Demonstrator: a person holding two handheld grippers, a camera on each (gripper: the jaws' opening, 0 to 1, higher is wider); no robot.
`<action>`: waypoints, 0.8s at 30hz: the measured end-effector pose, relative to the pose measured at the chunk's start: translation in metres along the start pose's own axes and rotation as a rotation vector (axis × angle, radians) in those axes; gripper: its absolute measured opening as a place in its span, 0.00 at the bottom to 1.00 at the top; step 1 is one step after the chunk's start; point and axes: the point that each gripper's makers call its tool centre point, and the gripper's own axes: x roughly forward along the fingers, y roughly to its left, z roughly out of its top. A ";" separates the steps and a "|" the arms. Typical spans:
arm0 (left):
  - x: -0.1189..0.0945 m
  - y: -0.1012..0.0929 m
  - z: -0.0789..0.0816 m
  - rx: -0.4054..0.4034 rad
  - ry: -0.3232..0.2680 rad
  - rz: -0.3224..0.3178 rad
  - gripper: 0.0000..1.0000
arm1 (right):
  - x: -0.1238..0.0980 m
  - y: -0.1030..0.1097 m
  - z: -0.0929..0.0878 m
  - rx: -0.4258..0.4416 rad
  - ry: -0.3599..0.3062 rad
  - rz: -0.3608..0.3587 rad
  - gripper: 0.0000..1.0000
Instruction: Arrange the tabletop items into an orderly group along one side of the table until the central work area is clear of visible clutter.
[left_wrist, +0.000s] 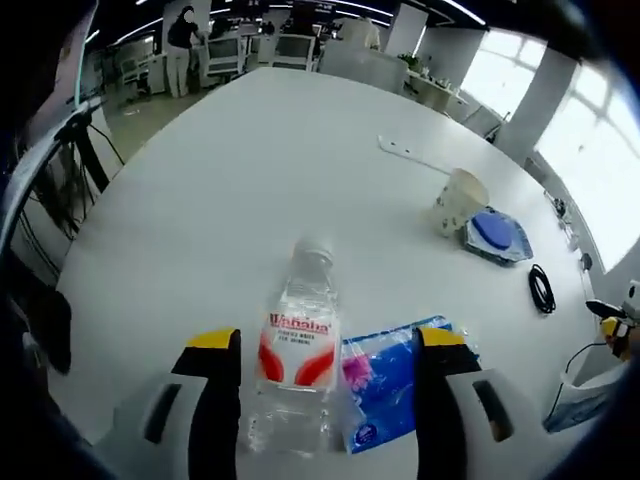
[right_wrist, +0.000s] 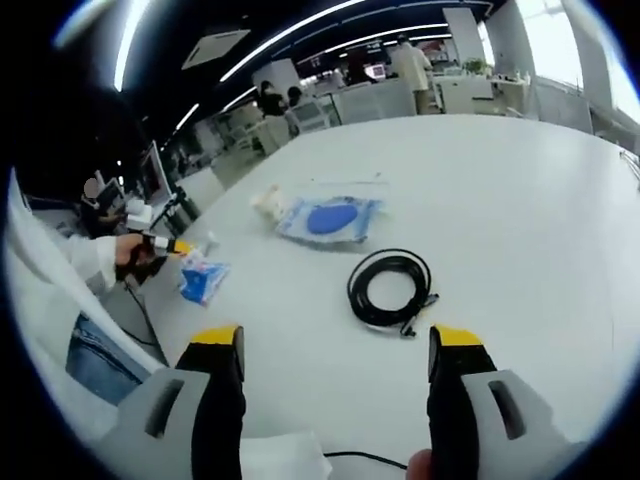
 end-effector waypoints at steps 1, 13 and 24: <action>0.001 0.000 0.001 0.003 0.002 0.001 0.70 | 0.000 0.000 0.000 0.001 0.001 -0.001 0.73; 0.038 0.003 0.023 0.042 0.076 0.036 0.62 | 0.004 0.001 -0.012 0.029 0.026 0.008 0.72; 0.058 0.010 0.028 0.046 0.108 0.078 0.51 | -0.008 -0.019 -0.023 0.069 0.039 -0.038 0.72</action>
